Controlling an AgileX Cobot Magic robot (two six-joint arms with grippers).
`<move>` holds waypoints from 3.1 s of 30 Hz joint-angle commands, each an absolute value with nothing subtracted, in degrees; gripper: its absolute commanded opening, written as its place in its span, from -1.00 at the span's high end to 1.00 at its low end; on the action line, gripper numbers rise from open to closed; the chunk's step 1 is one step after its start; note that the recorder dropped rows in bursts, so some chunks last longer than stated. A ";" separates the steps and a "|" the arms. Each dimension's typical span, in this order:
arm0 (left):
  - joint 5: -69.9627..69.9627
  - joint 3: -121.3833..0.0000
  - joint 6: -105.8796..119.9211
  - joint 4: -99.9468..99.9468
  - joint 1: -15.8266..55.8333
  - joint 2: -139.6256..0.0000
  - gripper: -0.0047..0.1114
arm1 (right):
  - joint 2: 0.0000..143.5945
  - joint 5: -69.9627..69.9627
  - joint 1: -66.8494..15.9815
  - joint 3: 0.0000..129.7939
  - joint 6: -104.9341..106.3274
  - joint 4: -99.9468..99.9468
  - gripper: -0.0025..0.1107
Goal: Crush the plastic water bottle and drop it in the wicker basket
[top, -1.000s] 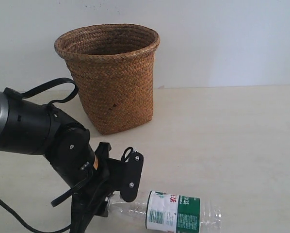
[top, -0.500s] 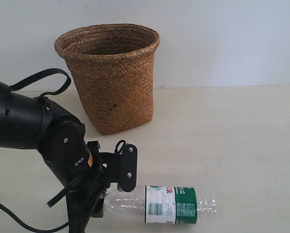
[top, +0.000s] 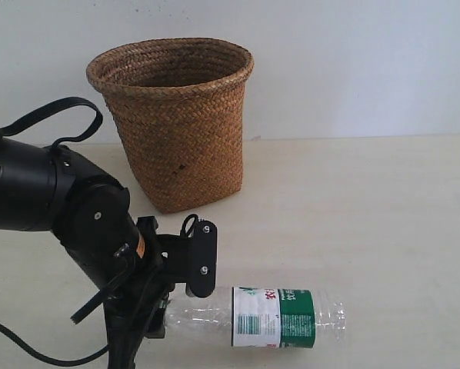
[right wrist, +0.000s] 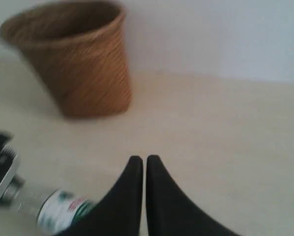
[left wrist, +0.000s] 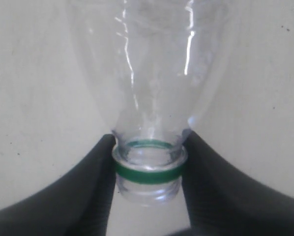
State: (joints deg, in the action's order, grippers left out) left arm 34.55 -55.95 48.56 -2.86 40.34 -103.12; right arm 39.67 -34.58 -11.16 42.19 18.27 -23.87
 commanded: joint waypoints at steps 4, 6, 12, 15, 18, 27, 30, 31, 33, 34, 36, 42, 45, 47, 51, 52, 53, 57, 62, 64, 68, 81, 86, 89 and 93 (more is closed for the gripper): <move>36.02 -56.21 46.70 -1.93 40.60 -102.68 0.85 | 72.32 -60.28 -18.89 61.49 35.11 -31.88 0.96; 36.27 -56.21 46.16 -1.93 40.60 -102.68 0.85 | 78.56 -61.78 -19.54 64.23 34.86 -31.88 0.96; 36.27 -56.21 45.88 -1.82 40.60 -102.68 0.85 | 91.72 -60.06 -19.92 66.98 34.81 -34.45 0.96; 36.27 -56.21 45.88 -1.48 40.60 -102.68 0.85 | 94.82 -56.65 -19.92 66.98 33.92 -35.15 0.96; 36.27 -56.21 45.88 -1.36 40.60 -102.68 0.85 | 96.59 -53.30 -19.92 66.98 32.87 -36.99 0.96; 36.27 -56.21 45.88 -1.36 40.60 -102.68 0.85 | 96.70 -48.84 -19.92 66.98 32.13 -41.23 0.96; 36.27 -56.21 45.88 -1.25 40.60 -102.68 0.85 | 96.70 -49.72 -19.92 66.98 32.04 -41.45 0.96; 36.27 -56.21 45.88 -1.07 40.60 -102.68 0.85 | 96.70 -50.58 -19.92 66.98 32.04 -41.45 0.96; 36.16 -56.21 45.88 -0.91 40.60 -102.80 0.85 | 96.70 -52.30 -19.92 66.98 32.04 -41.45 0.96; 36.07 -56.21 45.88 -0.91 40.60 -103.22 0.85 | 96.70 -53.36 -19.92 66.98 32.38 -41.45 0.96; 36.07 -56.21 45.88 -0.81 40.40 -104.26 0.85 | 96.70 -55.53 -19.92 66.98 35.53 -40.91 0.96; 36.84 -56.21 45.88 2.98 39.27 -107.71 0.85 | 96.70 -61.90 -20.01 66.98 37.44 -33.65 0.96; 36.84 -56.21 45.88 3.17 39.27 -107.72 0.85 | 96.70 -60.88 -20.01 66.98 34.86 -30.97 0.96; 36.84 -56.21 45.88 3.17 39.27 -107.72 0.85 | 96.70 -60.46 -20.01 66.98 33.90 -30.57 0.96; 36.84 -56.21 45.88 3.56 39.27 -107.72 0.85 | 96.70 -60.46 -20.14 66.98 33.12 -30.57 0.96; 36.84 -56.21 45.88 3.66 39.27 -107.72 0.85 | 96.70 -60.46 -20.59 66.98 32.83 -29.92 0.96; 36.96 -56.21 45.88 3.66 39.27 -107.72 0.85 | 96.70 -60.46 -21.33 66.98 32.22 -28.98 0.96; 37.42 -56.21 45.88 3.66 39.27 -107.62 0.85 | 96.70 -59.18 -26.05 66.98 28.11 -23.57 0.96; 37.82 -56.21 45.88 3.66 39.27 -105.97 0.85 | 96.70 -56.96 -31.32 66.98 21.80 -17.66 0.96; 37.58 -56.21 45.88 3.66 39.27 -104.89 0.85 | 96.70 -56.86 -32.03 66.98 19.95 -17.04 0.96; 37.58 -56.21 45.88 3.66 39.27 -103.17 0.85 | 96.70 -56.96 -32.03 66.98 16.56 -15.58 0.96; 39.25 -56.21 46.51 3.66 39.27 -103.33 0.85 | 96.70 -57.16 -32.03 66.98 14.92 -15.16 0.96; 40.63 -56.21 46.97 3.66 39.27 -103.46 0.85 | 96.87 -57.16 -32.03 66.98 13.76 -15.16 0.96; 42.74 -56.21 48.25 3.66 39.27 -104.25 0.85 | 98.71 -57.85 -32.03 66.98 13.75 -15.16 0.96; 42.96 -56.21 47.56 3.66 39.27 -104.52 0.85 | 102.32 -58.26 -32.03 66.98 13.62 -16.35 0.96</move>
State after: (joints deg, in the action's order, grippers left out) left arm 42.54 -55.95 47.74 2.96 39.38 -104.40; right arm 100.55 -57.77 -31.90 66.72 13.84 -15.71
